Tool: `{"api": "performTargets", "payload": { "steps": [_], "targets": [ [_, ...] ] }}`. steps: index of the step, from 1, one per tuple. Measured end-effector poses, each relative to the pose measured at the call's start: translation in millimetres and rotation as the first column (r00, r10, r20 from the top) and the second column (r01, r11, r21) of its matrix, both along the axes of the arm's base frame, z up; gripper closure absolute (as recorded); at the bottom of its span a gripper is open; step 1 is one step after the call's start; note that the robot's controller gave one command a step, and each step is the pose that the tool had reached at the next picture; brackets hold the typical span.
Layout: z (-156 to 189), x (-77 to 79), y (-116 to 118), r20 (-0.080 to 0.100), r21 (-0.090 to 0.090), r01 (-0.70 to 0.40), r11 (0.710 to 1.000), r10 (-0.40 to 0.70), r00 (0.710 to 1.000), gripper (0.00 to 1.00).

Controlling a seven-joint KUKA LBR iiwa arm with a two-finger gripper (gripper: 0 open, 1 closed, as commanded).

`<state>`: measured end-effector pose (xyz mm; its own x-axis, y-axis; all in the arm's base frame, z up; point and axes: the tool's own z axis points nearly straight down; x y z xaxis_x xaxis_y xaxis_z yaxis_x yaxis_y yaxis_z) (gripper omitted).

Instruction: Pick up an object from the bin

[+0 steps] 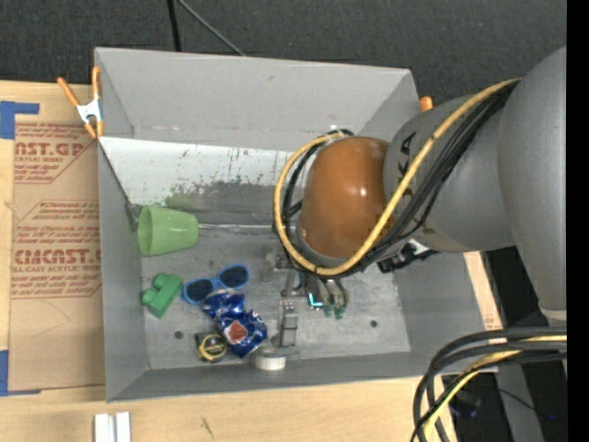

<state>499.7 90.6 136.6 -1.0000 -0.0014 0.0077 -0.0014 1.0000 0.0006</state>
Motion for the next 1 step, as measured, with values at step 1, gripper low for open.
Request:
{"api": "performTargets", "payload": {
  "steps": [1],
  "targets": [
    [-66.3,21.1,67.5,0.007,0.002,0.218,0.976,-0.218,0.976,0.00]
  ]
}}
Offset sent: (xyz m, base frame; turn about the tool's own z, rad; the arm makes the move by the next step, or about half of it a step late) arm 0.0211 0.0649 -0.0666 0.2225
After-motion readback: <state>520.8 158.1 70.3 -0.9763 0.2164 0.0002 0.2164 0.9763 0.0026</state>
